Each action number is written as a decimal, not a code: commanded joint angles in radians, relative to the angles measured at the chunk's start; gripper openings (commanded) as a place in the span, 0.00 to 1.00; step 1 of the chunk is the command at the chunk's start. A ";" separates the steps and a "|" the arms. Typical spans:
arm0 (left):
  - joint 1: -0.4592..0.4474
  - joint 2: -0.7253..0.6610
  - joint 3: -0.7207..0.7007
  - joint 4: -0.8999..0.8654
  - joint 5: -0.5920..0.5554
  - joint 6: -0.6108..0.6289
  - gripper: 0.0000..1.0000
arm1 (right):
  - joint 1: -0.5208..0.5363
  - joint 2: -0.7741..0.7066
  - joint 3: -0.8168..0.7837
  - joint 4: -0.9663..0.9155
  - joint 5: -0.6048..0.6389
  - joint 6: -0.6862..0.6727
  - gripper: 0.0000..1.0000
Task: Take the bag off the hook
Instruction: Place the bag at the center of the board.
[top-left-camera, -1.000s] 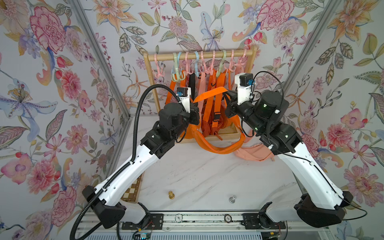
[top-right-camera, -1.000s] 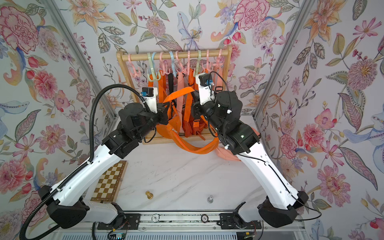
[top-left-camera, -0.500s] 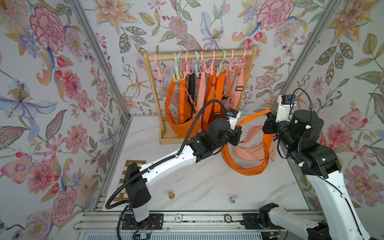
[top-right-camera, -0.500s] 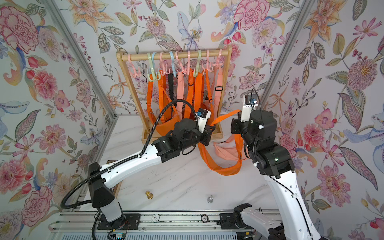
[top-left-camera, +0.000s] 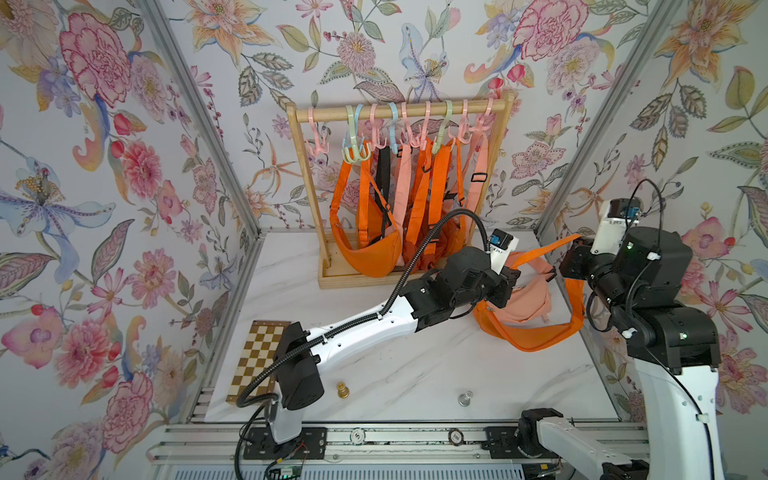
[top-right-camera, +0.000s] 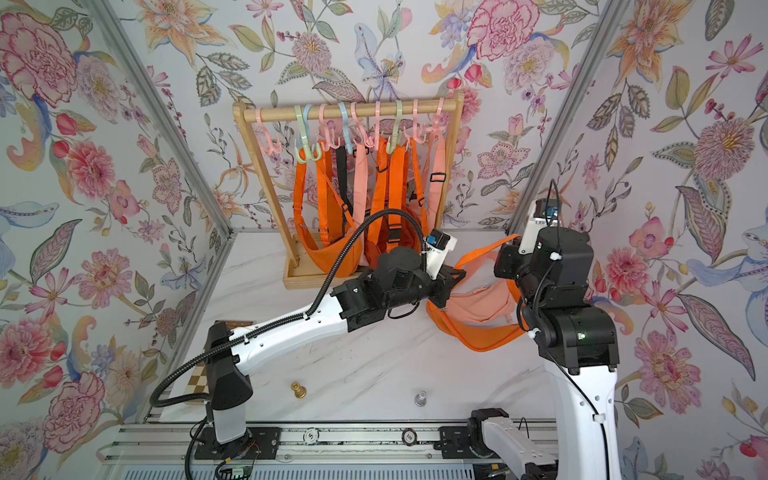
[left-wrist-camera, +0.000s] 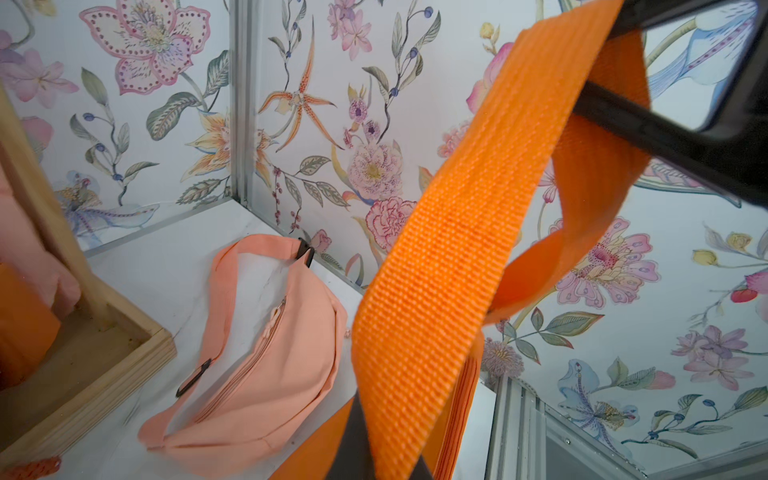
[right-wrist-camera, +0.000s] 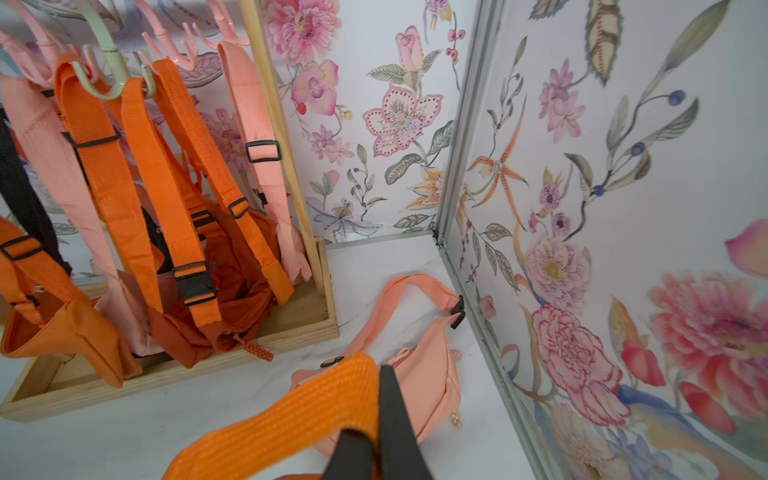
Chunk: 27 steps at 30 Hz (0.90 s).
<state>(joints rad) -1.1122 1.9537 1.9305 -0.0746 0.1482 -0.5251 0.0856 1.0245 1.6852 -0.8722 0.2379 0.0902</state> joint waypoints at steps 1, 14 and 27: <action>0.000 0.082 0.068 -0.114 0.069 -0.032 0.00 | -0.076 0.015 0.062 0.075 0.077 -0.005 0.00; -0.002 0.216 0.198 -0.141 0.200 -0.111 0.00 | -0.366 0.161 0.025 0.092 -0.215 0.089 0.00; 0.085 0.335 0.234 -0.103 0.263 -0.203 0.00 | -0.365 0.283 -0.066 0.205 -0.272 0.153 0.00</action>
<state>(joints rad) -1.0409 2.2761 2.1559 -0.0956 0.3584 -0.6899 -0.2611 1.3418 1.5970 -0.8425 -0.1413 0.2119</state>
